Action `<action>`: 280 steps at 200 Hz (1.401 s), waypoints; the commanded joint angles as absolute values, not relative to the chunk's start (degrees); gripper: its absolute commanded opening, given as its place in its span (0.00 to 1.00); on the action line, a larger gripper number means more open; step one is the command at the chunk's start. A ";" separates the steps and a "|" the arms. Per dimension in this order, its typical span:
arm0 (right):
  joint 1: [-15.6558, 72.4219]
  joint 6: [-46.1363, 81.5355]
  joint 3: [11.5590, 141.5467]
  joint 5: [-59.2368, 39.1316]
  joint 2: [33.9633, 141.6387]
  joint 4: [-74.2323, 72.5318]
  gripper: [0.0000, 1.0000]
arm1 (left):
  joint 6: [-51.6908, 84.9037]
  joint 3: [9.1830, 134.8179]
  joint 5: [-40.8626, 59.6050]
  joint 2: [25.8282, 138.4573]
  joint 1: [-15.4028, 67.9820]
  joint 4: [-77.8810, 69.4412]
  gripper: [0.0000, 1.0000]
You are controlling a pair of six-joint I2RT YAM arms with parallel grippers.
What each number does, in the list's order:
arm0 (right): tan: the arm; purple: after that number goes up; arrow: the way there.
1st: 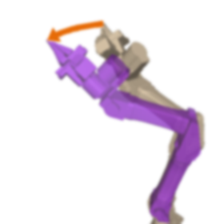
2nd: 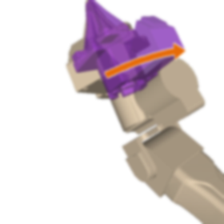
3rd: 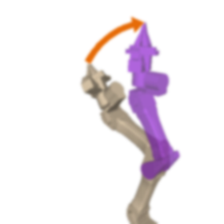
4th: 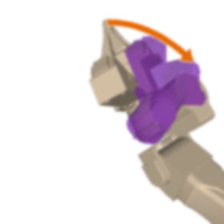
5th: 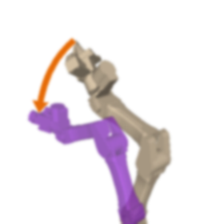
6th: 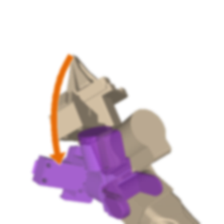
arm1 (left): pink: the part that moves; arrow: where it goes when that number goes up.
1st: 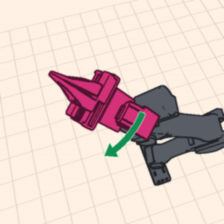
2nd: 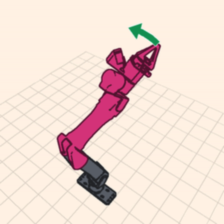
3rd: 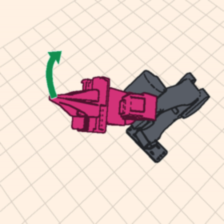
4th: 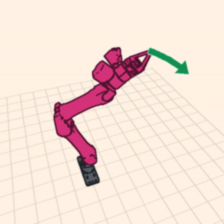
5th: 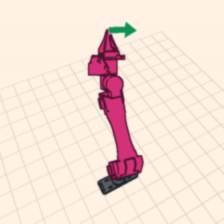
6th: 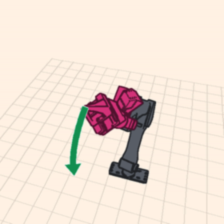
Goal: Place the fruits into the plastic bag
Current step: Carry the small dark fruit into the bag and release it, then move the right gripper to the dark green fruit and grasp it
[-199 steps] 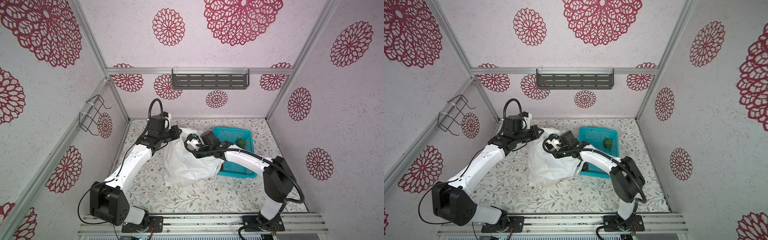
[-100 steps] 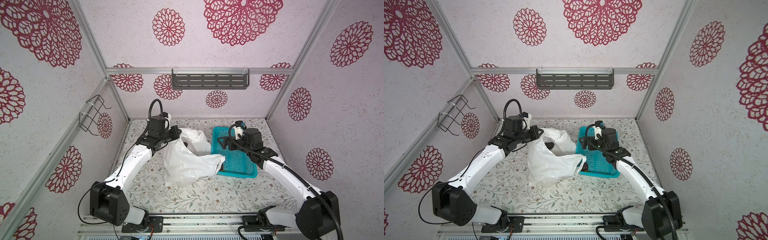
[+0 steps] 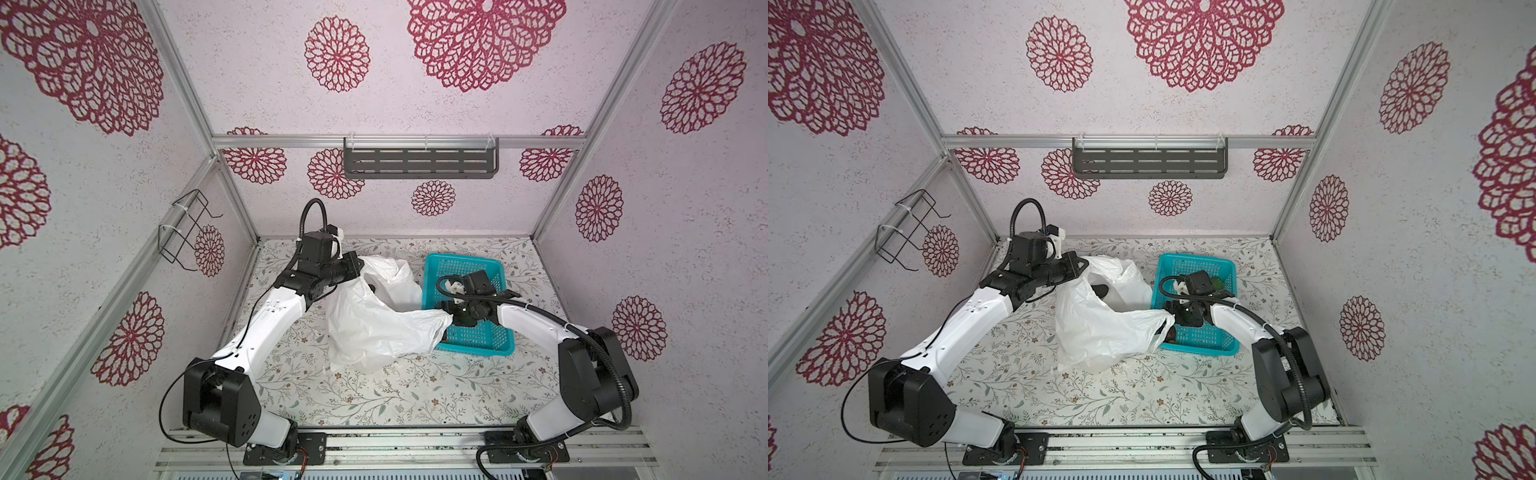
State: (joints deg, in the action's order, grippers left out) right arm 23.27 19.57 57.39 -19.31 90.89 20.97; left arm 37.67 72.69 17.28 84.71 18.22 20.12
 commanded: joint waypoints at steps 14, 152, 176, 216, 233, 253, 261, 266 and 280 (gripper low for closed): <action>25.56 19.08 58.42 -19.80 96.33 23.78 0.78 | 37.71 74.18 17.67 85.99 18.30 18.72 0.00; 27.08 18.04 70.62 -9.81 87.55 25.45 0.31 | 37.13 73.12 17.73 84.78 18.35 18.65 0.00; 29.98 15.46 74.95 -16.14 89.07 25.22 0.34 | 36.83 72.93 18.29 84.51 18.30 18.46 0.00; 37.78 11.60 81.39 -25.86 96.84 23.91 0.37 | 36.23 72.58 17.89 83.29 18.39 18.62 0.00; 40.91 9.83 86.14 -29.63 101.55 24.79 0.38 | 36.03 72.34 17.58 82.72 18.44 18.55 0.00; 44.43 6.90 93.45 -32.39 107.04 27.68 0.47 | 35.90 72.03 17.27 82.10 18.45 18.60 0.00; 45.38 5.60 96.05 -32.93 108.62 29.17 0.52 | 35.90 71.94 17.22 81.92 18.42 18.68 0.00; 45.77 5.08 97.22 -32.86 109.30 29.87 0.57 | 35.86 71.90 17.16 81.83 18.38 18.79 0.00; 46.10 4.94 98.12 -31.09 109.49 29.69 0.72 | 35.84 71.72 16.94 81.57 18.42 18.81 0.00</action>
State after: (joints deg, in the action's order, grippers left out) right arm 45.08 8.93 93.78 -28.91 110.67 27.16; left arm 36.77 72.55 17.37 83.40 18.22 19.99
